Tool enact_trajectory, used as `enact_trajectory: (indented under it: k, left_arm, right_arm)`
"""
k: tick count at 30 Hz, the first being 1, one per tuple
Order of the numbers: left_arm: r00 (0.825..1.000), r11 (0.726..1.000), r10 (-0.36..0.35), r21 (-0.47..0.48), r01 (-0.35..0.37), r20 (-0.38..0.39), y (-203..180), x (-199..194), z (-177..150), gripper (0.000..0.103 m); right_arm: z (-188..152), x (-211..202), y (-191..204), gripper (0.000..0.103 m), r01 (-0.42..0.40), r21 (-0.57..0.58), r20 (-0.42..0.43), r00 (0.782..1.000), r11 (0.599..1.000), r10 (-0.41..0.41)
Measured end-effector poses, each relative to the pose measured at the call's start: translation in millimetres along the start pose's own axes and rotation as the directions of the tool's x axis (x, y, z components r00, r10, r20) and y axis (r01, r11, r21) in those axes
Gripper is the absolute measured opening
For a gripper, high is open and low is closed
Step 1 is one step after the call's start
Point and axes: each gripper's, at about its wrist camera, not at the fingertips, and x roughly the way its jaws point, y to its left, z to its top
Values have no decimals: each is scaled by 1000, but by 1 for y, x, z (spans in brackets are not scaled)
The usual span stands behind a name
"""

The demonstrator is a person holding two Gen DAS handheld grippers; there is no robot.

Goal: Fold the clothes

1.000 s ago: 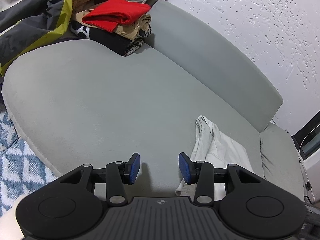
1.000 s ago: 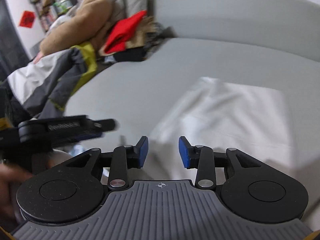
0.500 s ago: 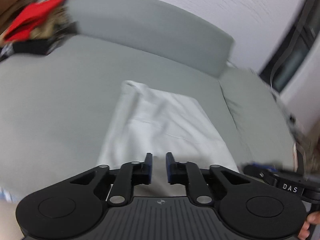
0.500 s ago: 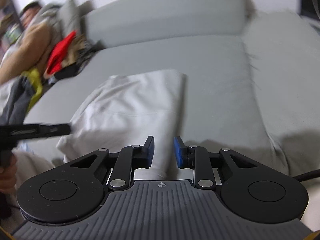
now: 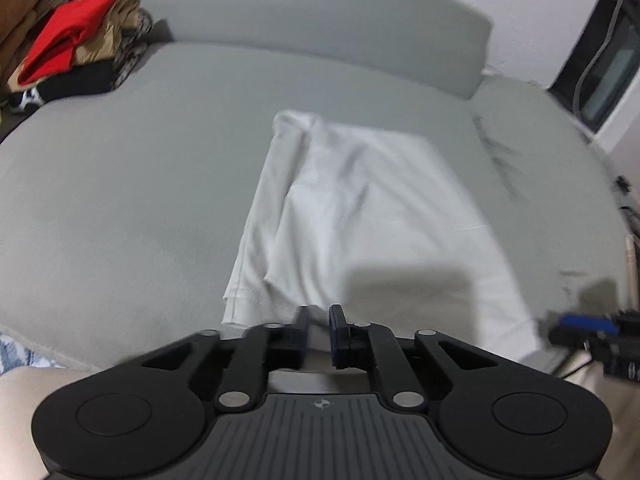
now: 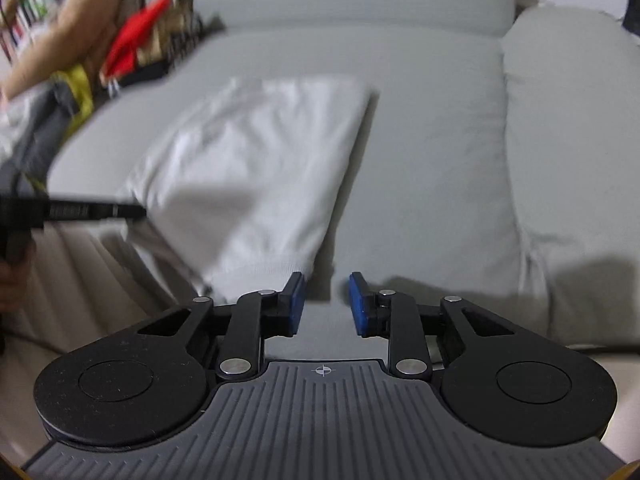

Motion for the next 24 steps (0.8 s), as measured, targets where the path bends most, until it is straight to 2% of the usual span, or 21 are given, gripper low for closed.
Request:
enact_trajectory:
  k: [3,5,8,9,13,15,16,17,18,20,23,24]
  left_arm:
    - [996,997,-76,3,76,50,-6,-9,15,14]
    - [990,993,-121,7,120,77,-12,-7,28,18]
    - [990,992,-116,54,112,78,-28,12,46,19]
    - [990,991,-120,65,115,70,-33,21,50,19]
    - [983,983,-178,44,176,38,-38,53,64,19]
    - [974,975,-221,15,221,40,-37,70,73,17]
    - [970,972,-237,-1,237,47,-35,79,78,17]
    - [966,967,-252,-17,253,54,-32,87,82,16]
    - [965,966,-255,-35,257,57,-29,96,86,9]
    - [978,975,-207,-80,209,40,-18,112,87,5]
    - [988,970,-153,-186,155,24,4,128,86,4]
    - [989,961,-143,-238,144,23,13,131,84,7]
  right_arm:
    - [12,1,-12,39,-49,90,48,998,995,45]
    - [22,12,-18,39,-82,151,46,996,985,76]
    - [37,33,-24,40,-112,217,39,994,970,106]
    - [42,40,-25,45,-118,234,40,993,965,112]
    - [58,68,-32,49,-149,292,50,989,945,141]
    - [65,82,-39,45,-218,330,88,976,918,200]
    - [69,90,-42,34,-267,348,108,964,899,244]
    - [74,98,-44,30,-312,358,119,950,880,288]
    - [78,107,-46,29,-354,365,127,935,861,331]
    - [86,128,-47,27,-403,372,94,912,836,398]
    - [93,153,-52,26,-363,385,56,927,848,371]
    - [95,161,-54,19,-345,389,44,933,854,357]
